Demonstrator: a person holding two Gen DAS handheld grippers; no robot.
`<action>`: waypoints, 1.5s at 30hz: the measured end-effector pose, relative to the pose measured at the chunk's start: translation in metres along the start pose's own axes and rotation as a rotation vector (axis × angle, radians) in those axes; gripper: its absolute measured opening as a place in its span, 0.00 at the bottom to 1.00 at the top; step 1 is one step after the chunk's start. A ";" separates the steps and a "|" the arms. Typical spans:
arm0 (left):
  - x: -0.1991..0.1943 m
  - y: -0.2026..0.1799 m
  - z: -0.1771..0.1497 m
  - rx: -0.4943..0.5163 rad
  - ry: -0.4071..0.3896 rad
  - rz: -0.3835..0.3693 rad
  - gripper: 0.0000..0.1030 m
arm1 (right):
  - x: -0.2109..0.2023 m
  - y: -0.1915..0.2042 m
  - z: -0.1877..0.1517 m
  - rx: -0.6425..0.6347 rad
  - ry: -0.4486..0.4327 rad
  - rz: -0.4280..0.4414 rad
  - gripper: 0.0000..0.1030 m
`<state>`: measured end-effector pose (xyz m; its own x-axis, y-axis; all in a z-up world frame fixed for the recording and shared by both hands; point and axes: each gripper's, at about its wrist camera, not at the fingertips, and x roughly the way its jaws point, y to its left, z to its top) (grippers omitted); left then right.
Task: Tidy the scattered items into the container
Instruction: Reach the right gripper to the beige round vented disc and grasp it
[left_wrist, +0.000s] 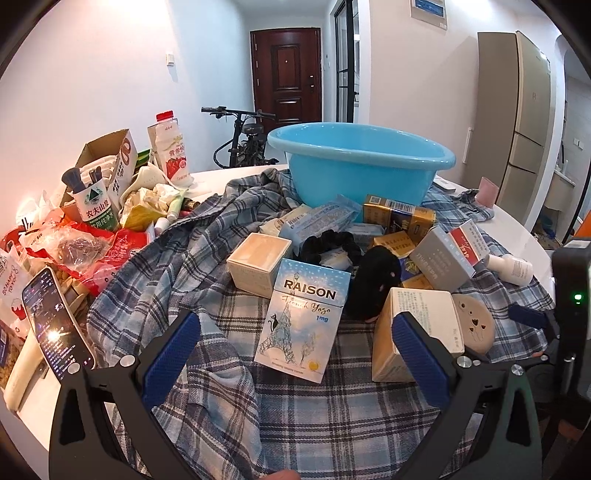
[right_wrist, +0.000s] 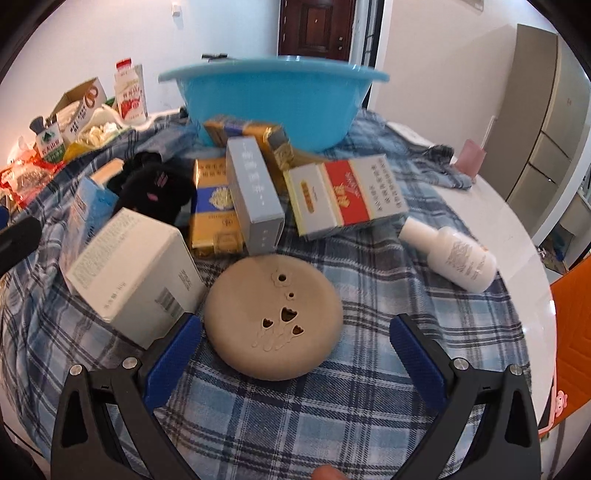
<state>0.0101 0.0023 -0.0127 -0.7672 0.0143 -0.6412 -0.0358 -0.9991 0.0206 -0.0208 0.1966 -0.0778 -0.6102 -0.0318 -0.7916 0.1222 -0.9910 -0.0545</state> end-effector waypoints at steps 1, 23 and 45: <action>0.001 0.001 0.000 -0.002 0.002 0.002 1.00 | 0.004 -0.001 0.000 0.005 0.013 0.008 1.00; 0.013 0.003 -0.008 -0.015 0.046 -0.007 1.00 | 0.008 0.004 -0.004 -0.007 -0.014 0.062 0.81; 0.018 -0.006 -0.010 0.006 0.062 0.003 1.00 | -0.031 -0.011 -0.001 0.056 -0.160 0.015 0.81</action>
<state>0.0026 0.0083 -0.0318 -0.7261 0.0091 -0.6875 -0.0377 -0.9989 0.0266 -0.0027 0.2085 -0.0530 -0.7260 -0.0625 -0.6849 0.0915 -0.9958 -0.0061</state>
